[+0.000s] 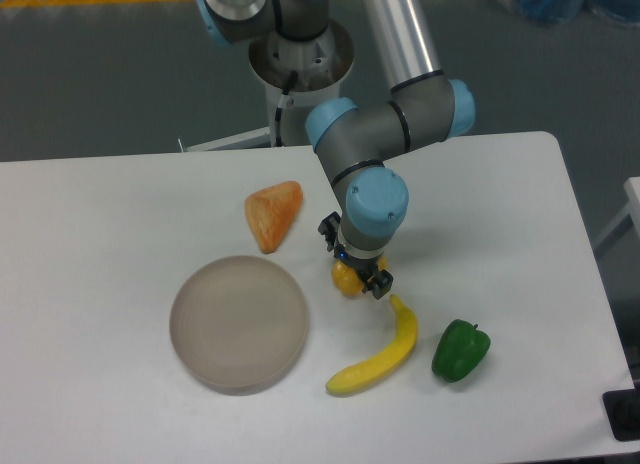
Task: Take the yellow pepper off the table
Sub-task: 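Lift the held yellow pepper up off the table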
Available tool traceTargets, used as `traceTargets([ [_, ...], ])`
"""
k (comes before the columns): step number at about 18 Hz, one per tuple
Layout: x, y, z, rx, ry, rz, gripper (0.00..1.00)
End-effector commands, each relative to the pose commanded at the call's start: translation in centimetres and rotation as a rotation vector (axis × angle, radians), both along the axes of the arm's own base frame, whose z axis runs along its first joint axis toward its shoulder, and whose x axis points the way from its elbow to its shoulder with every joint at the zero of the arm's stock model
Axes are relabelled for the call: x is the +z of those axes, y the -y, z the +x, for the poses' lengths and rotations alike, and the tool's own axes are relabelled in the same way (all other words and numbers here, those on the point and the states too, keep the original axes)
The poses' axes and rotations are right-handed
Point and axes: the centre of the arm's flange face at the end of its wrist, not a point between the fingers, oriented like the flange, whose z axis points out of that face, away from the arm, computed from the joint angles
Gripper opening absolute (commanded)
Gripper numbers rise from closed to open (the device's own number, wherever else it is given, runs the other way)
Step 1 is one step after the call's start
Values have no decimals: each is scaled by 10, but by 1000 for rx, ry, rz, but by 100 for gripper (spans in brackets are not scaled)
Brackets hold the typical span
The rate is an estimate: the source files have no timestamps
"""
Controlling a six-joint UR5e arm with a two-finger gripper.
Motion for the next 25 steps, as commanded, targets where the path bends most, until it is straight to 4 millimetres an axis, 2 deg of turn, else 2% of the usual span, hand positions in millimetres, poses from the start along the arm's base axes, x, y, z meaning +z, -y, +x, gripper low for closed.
traceTargets([
  [1,1,0,0,0,-1,1,58],
  [2,7,-1,-2,-1,-7,12,39],
  [4,23,-6,-6,-7,-22,38,22],
  [7,43,-11,-14,-3,-45,70,21],
  [8,57,-12,-17,0,-58,88,21],
  [9,72,-10,-24,12,-72,107,21],
  [11,89,-3,-35,34,-85,131,21],
  [14,121,9,-69,87,-109,169,20],
  [16,148,15,-87,86,-98,142,20],
  [18,165,19,-105,72,-84,123,20],
  [20,173,27,-121,60,-83,122,20],
  [22,171,42,-143,39,-76,123,20],
  [25,166,48,-150,43,-72,117,20],
])
